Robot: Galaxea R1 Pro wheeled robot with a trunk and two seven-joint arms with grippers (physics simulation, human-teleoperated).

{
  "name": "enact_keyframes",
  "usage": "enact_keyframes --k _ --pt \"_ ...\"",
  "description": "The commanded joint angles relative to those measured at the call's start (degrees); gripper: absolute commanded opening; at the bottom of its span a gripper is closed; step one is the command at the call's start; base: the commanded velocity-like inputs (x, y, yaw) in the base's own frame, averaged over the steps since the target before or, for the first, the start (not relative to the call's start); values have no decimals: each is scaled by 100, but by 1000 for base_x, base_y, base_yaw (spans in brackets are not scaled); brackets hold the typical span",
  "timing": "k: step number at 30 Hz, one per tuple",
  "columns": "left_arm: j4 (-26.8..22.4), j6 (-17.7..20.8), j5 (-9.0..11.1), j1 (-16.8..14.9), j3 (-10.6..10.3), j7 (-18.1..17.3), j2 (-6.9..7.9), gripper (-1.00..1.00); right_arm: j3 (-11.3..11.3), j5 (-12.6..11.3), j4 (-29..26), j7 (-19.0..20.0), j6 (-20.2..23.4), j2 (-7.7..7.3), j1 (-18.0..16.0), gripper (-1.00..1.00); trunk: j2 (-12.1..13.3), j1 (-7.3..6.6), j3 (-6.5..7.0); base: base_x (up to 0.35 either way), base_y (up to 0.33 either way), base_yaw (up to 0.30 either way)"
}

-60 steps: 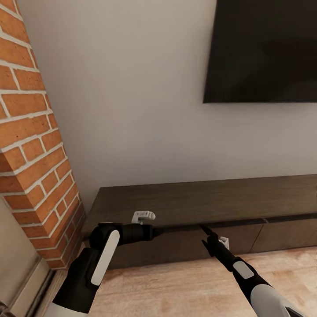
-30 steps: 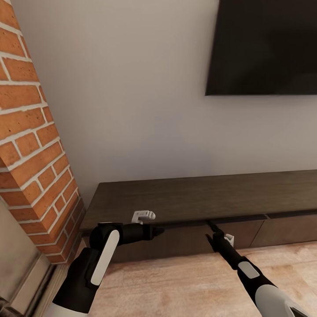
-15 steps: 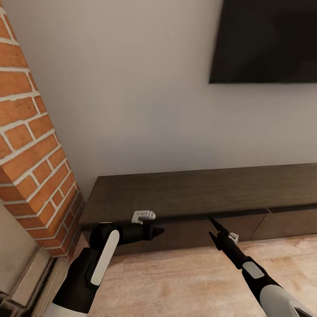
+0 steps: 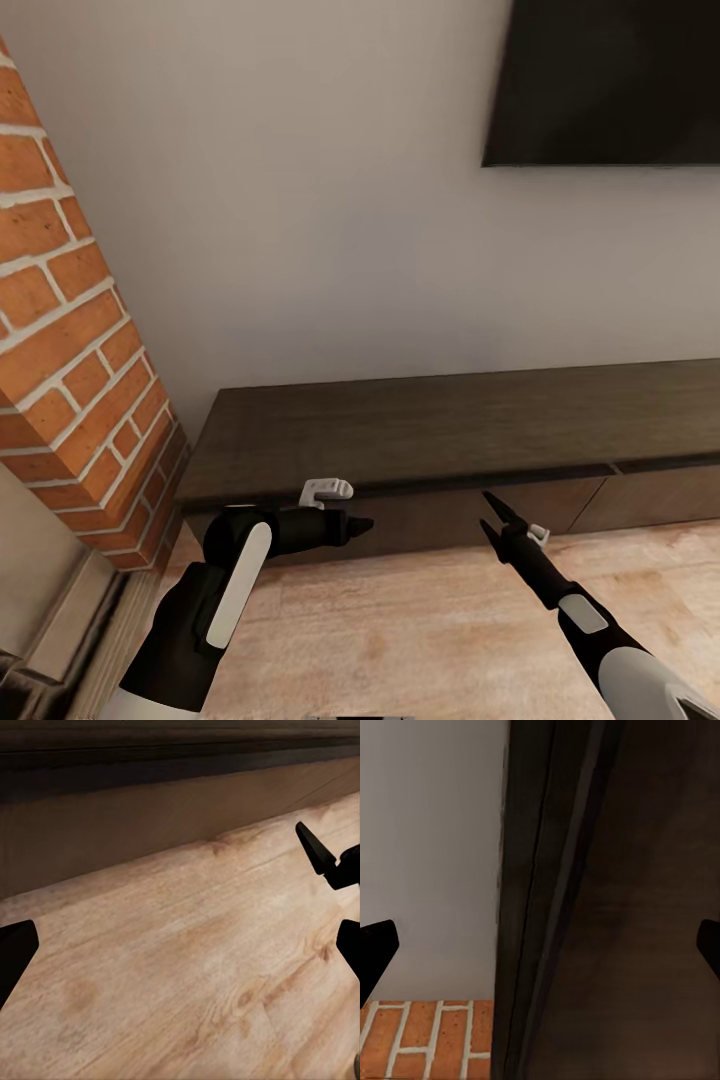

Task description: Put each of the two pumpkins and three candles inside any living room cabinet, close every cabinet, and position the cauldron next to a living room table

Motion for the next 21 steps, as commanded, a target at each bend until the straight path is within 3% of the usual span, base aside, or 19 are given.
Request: enact_keyframes --k 1,8,17,21 --pt "-2 20 -59 -3 6 -59 -3 100 2 -37 4 52 49 -2 -3 100 -2 -1 -5 0 0 0" --pt "0 20 -59 -3 6 -59 -2 100 13 -28 3 301 54 -19 -3 100 -9 12 -116 0 0 0" --pt "0 20 -62 -3 6 -53 -1 100 13 -30 11 322 55 -44 -3 100 -9 12 -116 7 0 0" --pt "1 20 -66 -3 6 -56 -2 100 13 -30 12 323 55 -48 -3 100 -9 12 -116 185 0 0"
